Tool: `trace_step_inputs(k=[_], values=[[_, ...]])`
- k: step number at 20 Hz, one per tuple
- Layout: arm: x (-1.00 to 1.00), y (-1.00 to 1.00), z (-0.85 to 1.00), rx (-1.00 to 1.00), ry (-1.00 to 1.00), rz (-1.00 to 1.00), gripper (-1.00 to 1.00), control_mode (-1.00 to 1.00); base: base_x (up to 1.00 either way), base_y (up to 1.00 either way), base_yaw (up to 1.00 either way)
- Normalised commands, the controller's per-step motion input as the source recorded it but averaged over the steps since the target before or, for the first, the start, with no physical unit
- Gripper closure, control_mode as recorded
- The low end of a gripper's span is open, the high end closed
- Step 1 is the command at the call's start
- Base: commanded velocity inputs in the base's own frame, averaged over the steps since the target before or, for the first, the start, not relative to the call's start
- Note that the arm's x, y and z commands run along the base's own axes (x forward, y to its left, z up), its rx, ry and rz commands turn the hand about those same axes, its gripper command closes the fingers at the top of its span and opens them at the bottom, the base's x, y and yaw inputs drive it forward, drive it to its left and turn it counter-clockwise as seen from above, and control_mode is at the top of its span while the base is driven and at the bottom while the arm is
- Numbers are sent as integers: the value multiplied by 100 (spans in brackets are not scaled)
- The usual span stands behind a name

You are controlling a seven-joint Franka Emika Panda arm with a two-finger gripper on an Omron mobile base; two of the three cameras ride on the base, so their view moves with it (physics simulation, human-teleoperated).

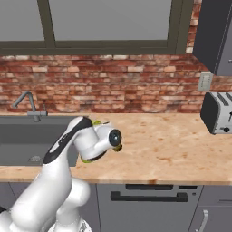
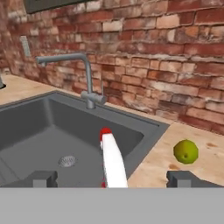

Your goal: Open the cabinet. Pick the spray and place it next to the sink. Then close the cabinet.

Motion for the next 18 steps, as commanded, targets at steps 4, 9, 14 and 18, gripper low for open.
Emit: trace_step_inputs(k=[4, 9, 14, 18], values=[[-26, 0, 87, 0, 10, -8, -100, -100, 0, 0, 0], [-33, 19, 90, 0, 19, -1, -100, -100, 0, 0, 0], [-17, 56, 35, 0, 20, -8, -100, -100, 0, 0, 0], [-7, 69, 12, 0, 6, -19, -100, -100, 0, 0, 0]])
